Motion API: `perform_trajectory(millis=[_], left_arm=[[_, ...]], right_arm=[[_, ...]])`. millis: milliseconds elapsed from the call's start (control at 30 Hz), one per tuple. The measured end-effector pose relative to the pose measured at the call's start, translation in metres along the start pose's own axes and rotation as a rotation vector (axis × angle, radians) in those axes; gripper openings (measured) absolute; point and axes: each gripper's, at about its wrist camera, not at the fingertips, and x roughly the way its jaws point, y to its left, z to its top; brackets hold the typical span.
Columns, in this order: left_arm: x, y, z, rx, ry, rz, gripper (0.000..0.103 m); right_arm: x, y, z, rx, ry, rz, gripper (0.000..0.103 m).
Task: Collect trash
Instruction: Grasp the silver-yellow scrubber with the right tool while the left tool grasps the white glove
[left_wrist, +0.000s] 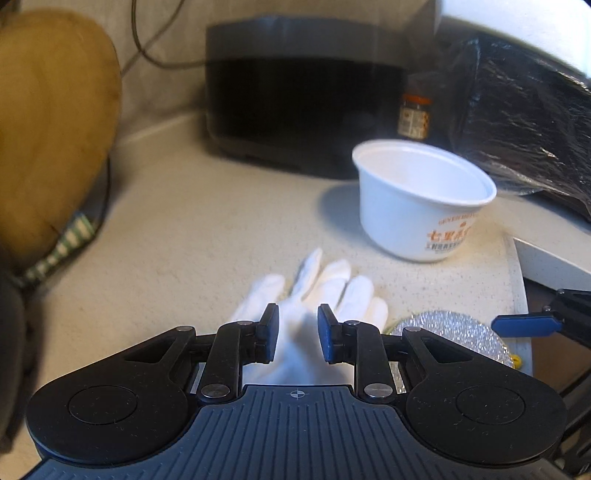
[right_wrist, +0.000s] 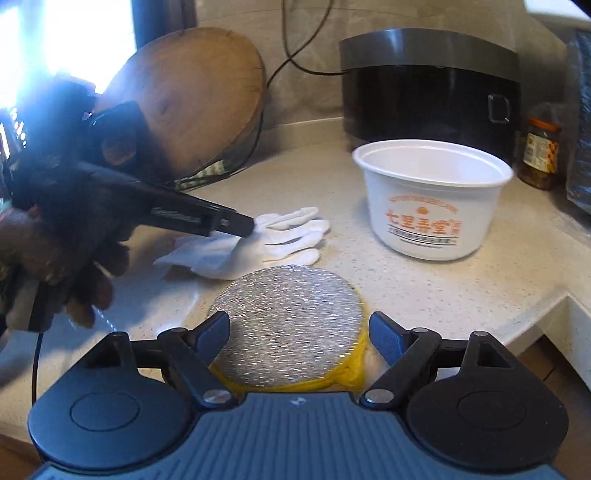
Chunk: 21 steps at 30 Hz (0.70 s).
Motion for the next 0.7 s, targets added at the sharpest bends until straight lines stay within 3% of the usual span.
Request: perform_trajectory(millis=[100, 200, 700], left_arm=[[0.009, 0.001, -0.005, 0.006, 0.055, -0.029, 0.027], [0.007, -0.009, -0.014, 0.077, 0.031, -0.035, 0.028], [0.005, -0.012, -0.011, 0.071, 0.051, -0.011, 0.028]], right_arm=[[0.004, 0.009, -0.003, -0.040, -0.007, -0.016, 0.085], [0.003, 0.007, -0.005, -0.024, -0.006, -0.002, 0.086], [0.002, 0.001, -0.009, 0.015, -0.007, 0.011, 0.088]])
